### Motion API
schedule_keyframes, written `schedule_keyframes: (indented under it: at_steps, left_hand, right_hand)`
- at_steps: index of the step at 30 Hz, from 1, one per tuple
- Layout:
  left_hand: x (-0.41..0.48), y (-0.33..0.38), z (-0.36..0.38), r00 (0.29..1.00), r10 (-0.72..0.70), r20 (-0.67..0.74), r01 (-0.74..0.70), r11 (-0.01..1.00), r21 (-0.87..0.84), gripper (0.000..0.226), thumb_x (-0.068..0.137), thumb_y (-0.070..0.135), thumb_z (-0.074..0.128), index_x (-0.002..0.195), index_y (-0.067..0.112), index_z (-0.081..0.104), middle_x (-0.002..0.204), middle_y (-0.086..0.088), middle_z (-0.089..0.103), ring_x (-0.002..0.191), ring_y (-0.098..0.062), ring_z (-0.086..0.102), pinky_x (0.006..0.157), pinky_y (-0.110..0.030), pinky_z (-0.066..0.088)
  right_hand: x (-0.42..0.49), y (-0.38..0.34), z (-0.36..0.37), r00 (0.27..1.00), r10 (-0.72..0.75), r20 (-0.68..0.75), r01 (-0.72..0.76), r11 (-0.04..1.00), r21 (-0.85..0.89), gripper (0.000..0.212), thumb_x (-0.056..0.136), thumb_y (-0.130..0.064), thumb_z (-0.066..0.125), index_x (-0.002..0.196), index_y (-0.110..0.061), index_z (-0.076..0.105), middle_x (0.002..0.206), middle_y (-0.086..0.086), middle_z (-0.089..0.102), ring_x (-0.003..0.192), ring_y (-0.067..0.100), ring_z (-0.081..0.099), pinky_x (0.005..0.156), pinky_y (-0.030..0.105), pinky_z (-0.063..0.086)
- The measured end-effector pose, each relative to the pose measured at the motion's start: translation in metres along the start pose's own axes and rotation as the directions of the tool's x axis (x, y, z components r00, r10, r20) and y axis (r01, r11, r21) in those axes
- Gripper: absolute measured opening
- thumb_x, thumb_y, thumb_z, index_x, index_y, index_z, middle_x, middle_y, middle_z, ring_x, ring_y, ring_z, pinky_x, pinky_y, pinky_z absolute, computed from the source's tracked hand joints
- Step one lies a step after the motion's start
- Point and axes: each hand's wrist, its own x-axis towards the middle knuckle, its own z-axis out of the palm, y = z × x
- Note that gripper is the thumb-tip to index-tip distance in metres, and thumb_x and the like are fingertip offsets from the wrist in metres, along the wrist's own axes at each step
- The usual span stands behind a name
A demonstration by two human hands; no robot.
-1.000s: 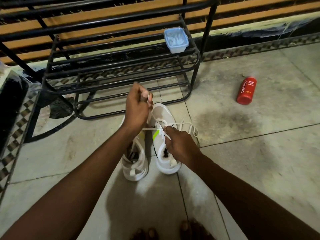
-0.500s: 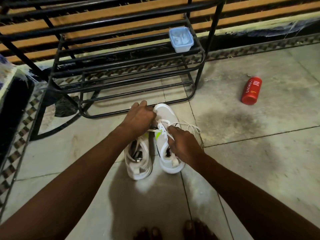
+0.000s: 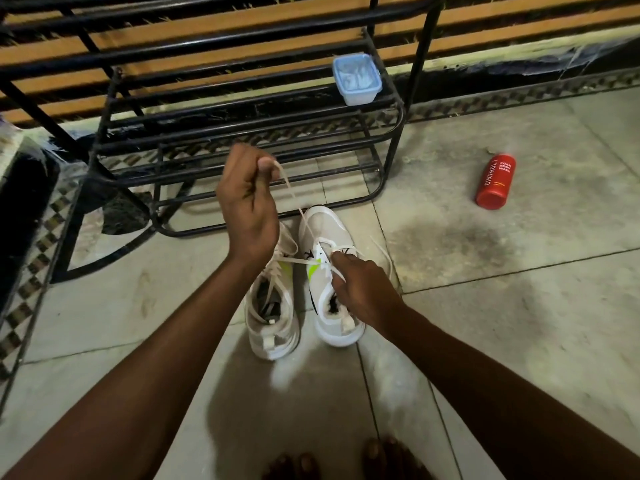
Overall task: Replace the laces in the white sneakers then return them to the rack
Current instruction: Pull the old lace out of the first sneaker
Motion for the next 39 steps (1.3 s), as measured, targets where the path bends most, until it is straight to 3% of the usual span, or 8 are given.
schedule_keyframes:
  at_steps: [6,9,11,15,26,31,35,39]
  left_hand:
    - [-0.018,-0.01,0.012,0.87,-0.448,0.209,0.493,0.805,-0.329,0.019,0.113,0.025,0.035,0.105,0.012,0.047,0.068,-0.006,0.058,0.052,-0.015,0.05,0.047,-0.023,0.04]
    - [-0.034,-0.034,0.015,0.837,-0.346,0.425,0.333,0.937,0.106,0.02,0.11,0.019,0.044,0.128,0.016,0.051,0.08,-0.003,0.065,0.07,-0.021,0.063,0.059,-0.029,0.049]
    - [-0.04,-0.052,0.016,0.711,-0.395,0.581,0.064,0.86,0.506,0.024,0.105,0.027,0.051,0.128,0.021,0.057,0.108,-0.006,0.066,0.103,-0.028,0.063,0.078,-0.036,0.05]
    - [-0.048,-0.061,0.018,0.484,-0.542,0.687,-0.123,0.735,0.667,0.047,0.094,0.05,0.067,0.124,0.016,0.056,0.126,-0.008,0.06,0.125,-0.032,0.049,0.096,-0.045,0.049]
    - [-0.044,-0.044,0.016,0.72,-0.199,0.665,-0.359,0.712,0.603,0.009,0.093,0.014,0.06,0.096,0.011,0.068,0.1,-0.004,0.06,0.101,-0.027,0.051,0.066,-0.04,0.044]
    - [-0.019,-0.022,-0.005,0.941,0.057,0.334,-0.218,0.857,0.468,0.024,0.083,0.005,0.044,0.088,0.009,0.067,0.09,-0.004,0.059,0.088,-0.027,0.049,0.067,-0.036,0.032]
    - [-0.008,-0.011,-0.001,0.988,-0.142,0.059,0.133,0.981,0.143,0.024,0.104,0.009,0.051,0.083,0.018,0.054,0.081,0.012,0.053,0.077,-0.006,0.056,0.068,-0.021,0.042]
    - [-0.027,-0.027,0.008,0.901,-0.247,0.357,0.178,0.96,0.215,0.017,0.108,0.01,0.046,0.092,0.01,0.052,0.083,-0.002,0.055,0.075,-0.018,0.054,0.065,-0.038,0.048]
  right_hand:
    - [0.002,-0.001,0.008,0.999,0.015,-0.032,-0.016,1.0,-0.019,0.026,0.094,-0.022,0.059,0.118,-0.012,0.061,0.102,0.014,0.067,0.09,0.039,0.064,0.071,0.038,0.045]
    - [0.002,0.001,0.01,0.999,0.007,-0.039,-0.008,1.0,-0.019,0.026,0.092,-0.021,0.061,0.117,-0.012,0.062,0.1,0.014,0.068,0.089,0.039,0.065,0.07,0.038,0.047]
    - [0.002,0.001,0.01,0.999,-0.001,-0.043,0.0,1.0,-0.022,0.025,0.092,-0.02,0.061,0.116,-0.012,0.062,0.099,0.014,0.068,0.088,0.038,0.065,0.07,0.037,0.047]
    - [0.001,0.001,0.01,0.999,-0.015,-0.052,0.013,1.0,-0.021,0.026,0.093,-0.02,0.06,0.118,-0.012,0.062,0.098,0.013,0.067,0.087,0.038,0.064,0.069,0.037,0.046]
    - [0.0,0.001,0.008,1.0,0.013,-0.016,-0.013,1.0,-0.017,0.03,0.095,-0.02,0.056,0.124,-0.014,0.06,0.106,0.012,0.067,0.094,0.038,0.063,0.072,0.037,0.043]
    - [0.0,0.001,0.004,1.0,0.027,0.009,-0.027,1.0,0.004,0.034,0.095,-0.022,0.056,0.128,-0.015,0.059,0.111,0.01,0.067,0.096,0.036,0.064,0.074,0.036,0.044]
    - [0.001,-0.002,0.006,0.999,0.039,0.023,-0.039,0.999,-0.002,0.032,0.094,-0.021,0.057,0.125,-0.014,0.06,0.107,0.011,0.067,0.098,0.034,0.062,0.075,0.037,0.044]
    - [0.001,-0.001,0.008,0.999,0.039,0.036,-0.039,0.999,-0.015,0.027,0.094,-0.02,0.058,0.12,-0.012,0.06,0.106,0.013,0.065,0.096,0.037,0.062,0.072,0.038,0.043]
